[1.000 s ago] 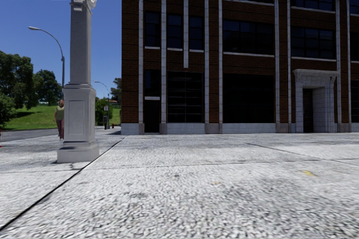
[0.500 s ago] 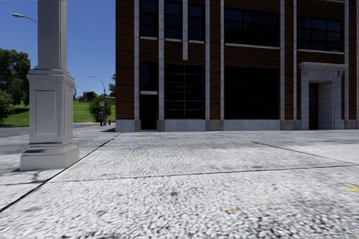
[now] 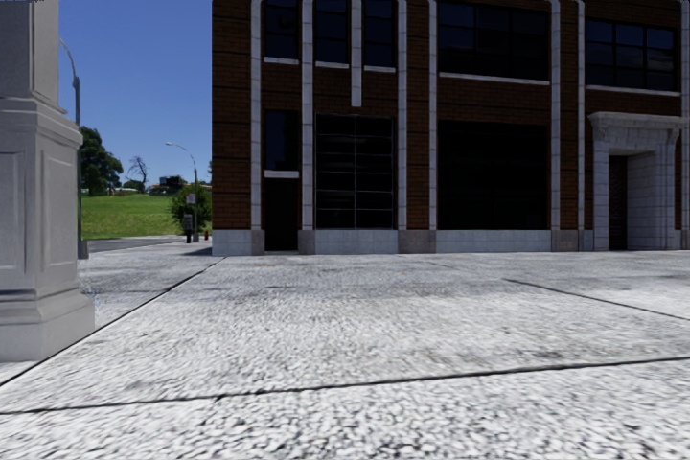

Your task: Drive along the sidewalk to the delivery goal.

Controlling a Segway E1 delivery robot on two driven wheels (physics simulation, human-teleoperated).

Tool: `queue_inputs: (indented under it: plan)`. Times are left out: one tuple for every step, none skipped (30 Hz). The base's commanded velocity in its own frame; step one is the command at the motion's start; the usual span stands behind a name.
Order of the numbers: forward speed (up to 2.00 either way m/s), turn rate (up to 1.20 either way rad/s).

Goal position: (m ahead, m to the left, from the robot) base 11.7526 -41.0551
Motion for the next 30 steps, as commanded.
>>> queue_inputs:
  plan:
    - [1.72, 0.0]
    - [1.72, 0.0]
    - [1.72, 0.0]
    - [1.72, 0.0]
    - [1.72, 0.0]
    - [1.72, 0.0]
    - [1.72, 0.0]
    - [1.72, 0.0]
    - [1.72, 0.0]
    - [1.72, 0.0]
    - [1.72, 0.0]
    - [1.72, 0.0]
    - [1.72, 0.0]
    - [1.72, 0.0]
    - [1.72, 0.0]
    - [1.72, 0.0]
    - [1.72, 0.0]
    - [1.72, 0.0]
    - [1.72, 0.0]
    - [1.72, 0.0]
    - [1.72, -0.12]
    - [1.72, -0.25]
    - [1.72, -0.29]
    - [1.72, -0.29]
    - [1.72, -0.33]
    - [1.72, -0.41]
    - [1.72, -0.43]
    - [1.72, -0.44]
    - [1.72, -0.44]
    - [1.72, -0.45]
